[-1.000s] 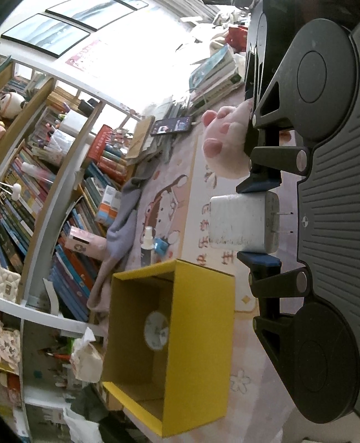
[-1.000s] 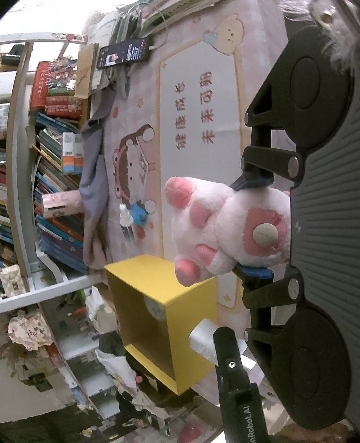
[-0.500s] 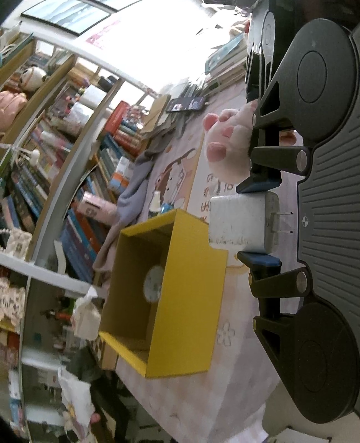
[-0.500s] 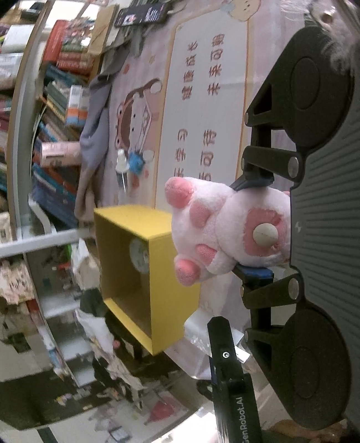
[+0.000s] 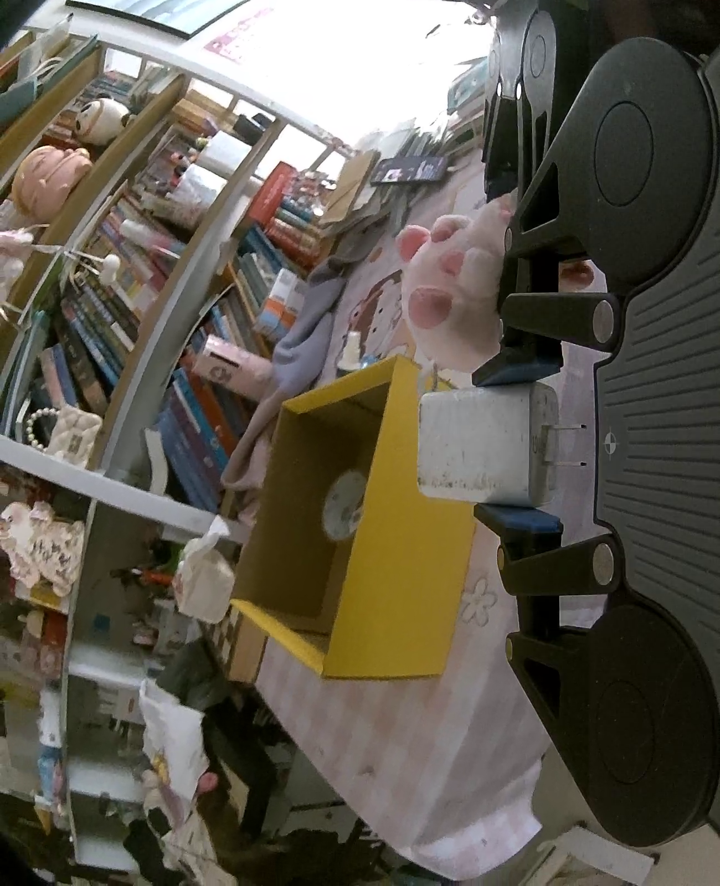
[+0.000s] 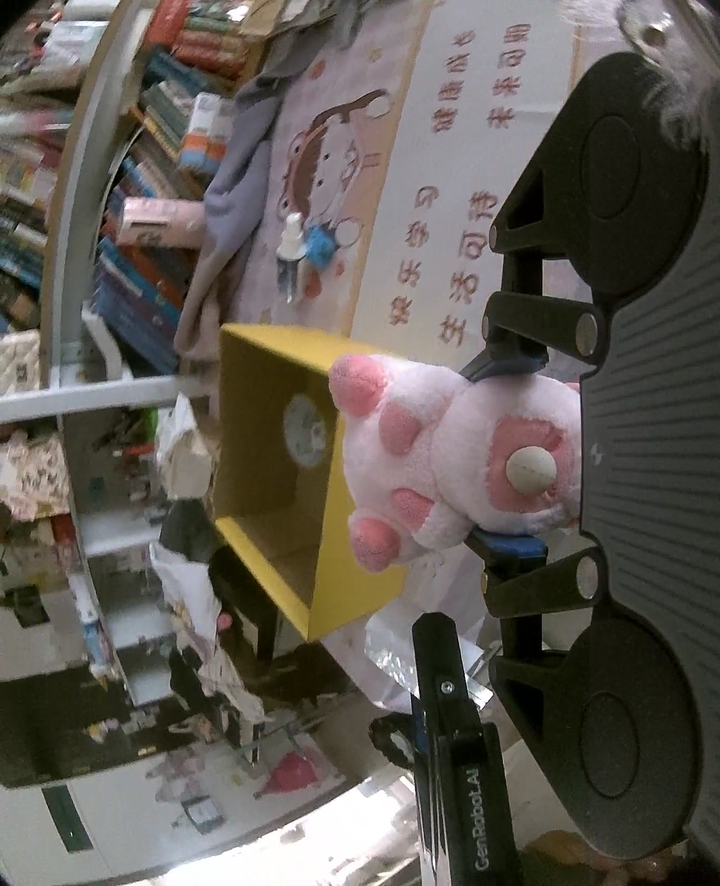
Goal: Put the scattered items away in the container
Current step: 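Lift the plush pig with the right tool while the left tool carries the charger to the yellow box, then lower the plush pig and charger into the yellow box and open both tools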
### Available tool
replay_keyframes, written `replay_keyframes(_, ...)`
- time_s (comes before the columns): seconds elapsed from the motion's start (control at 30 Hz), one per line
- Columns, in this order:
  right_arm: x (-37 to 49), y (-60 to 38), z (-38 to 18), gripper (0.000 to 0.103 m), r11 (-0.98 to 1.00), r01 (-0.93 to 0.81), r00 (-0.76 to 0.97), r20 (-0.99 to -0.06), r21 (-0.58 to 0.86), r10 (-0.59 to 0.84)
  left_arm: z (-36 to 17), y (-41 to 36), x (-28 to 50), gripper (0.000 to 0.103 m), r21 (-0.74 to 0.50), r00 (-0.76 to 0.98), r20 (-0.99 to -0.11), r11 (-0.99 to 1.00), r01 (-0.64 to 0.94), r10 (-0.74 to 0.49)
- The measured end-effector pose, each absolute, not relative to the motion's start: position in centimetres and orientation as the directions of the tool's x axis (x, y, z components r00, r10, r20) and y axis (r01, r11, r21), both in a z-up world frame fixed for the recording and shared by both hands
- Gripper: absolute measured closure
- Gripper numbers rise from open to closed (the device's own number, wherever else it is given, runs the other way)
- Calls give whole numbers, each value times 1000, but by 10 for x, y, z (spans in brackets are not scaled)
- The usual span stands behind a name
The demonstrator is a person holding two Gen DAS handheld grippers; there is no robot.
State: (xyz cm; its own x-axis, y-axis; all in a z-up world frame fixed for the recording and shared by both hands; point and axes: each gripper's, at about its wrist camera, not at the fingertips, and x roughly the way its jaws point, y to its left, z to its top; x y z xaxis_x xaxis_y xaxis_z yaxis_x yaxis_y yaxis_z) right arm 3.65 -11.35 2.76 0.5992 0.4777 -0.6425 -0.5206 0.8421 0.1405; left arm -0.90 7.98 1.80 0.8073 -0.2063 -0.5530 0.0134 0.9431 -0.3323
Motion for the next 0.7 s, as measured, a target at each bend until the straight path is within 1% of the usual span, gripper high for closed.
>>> replay_keyframes(0.33, 75, -97, 43, 54, 809, -580, 637, -569, 90, 520, 30, 93, 22, 61, -279, 846, -520, 959, -37, -118)
replay_keyframes(0.7, 163, -61, 57, 54, 767, -639, 641, -511, 57, 572, 36, 101, 95, 61, -200, 852, -521, 978, -58, -56)
